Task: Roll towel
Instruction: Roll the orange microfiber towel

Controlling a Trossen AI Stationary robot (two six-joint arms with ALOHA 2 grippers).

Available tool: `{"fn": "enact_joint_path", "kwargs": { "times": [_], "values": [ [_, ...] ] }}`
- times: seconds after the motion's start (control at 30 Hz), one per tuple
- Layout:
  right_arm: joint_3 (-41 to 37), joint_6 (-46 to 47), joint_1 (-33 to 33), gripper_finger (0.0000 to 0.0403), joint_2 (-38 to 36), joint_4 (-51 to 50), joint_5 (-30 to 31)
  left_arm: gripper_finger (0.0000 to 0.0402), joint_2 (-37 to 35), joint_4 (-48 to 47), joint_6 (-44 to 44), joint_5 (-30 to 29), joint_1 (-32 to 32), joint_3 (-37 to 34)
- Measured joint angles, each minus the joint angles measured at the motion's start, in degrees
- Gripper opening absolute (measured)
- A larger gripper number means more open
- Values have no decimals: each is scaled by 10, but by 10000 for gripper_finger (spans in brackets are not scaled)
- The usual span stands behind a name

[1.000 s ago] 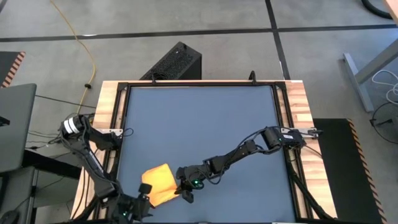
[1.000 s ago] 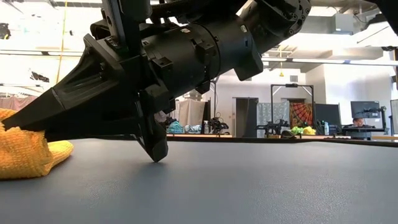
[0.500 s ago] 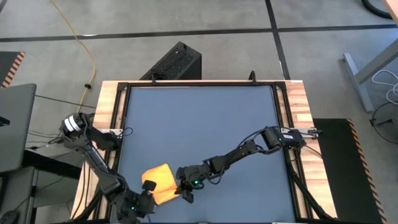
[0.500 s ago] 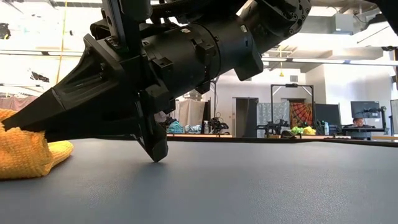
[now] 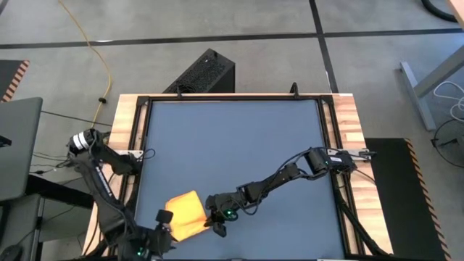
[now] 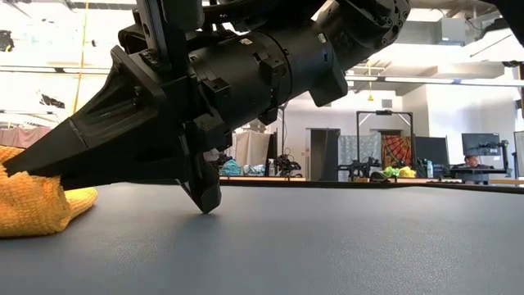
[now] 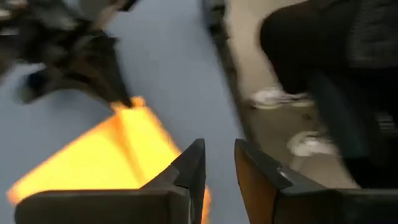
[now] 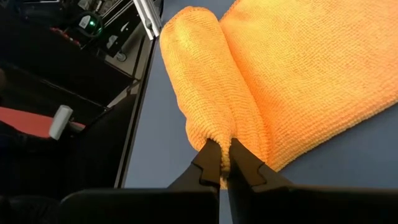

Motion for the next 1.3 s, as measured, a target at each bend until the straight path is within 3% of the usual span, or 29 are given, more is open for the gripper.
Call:
{"fn": "enact_joint_path", "kwargs": {
  "times": [0.07, 0.17, 0.47, 0.7, 0.87, 1.03, 1.3],
  "values": [
    [0, -3, 0, 26, 0, 1, 0, 68, 0, -9, -9, -33, -15, -11],
    [0, -9, 0, 26, 0, 1, 0, 71, 1, -3, -41, -35, -21, -34],
    [0, -9, 0, 26, 0, 2, -1, 120, 1, 61, -105, -34, -4, -99],
    [0, -10, -1, 26, 1, 7, 0, 169, 1, 105, -15, -21, 16, -99],
    [0, -11, -6, 26, 1, 9, 0, 199, 1, 96, 2, -18, 21, -99],
    [0, -10, -12, 26, 1, 10, 0, 203, 1, 76, -58, -12, 3, -99],
    [0, -10, -20, 26, 1, 10, -4, 204, 36, 23, -153, -80, -56, -99]
  ]
}}
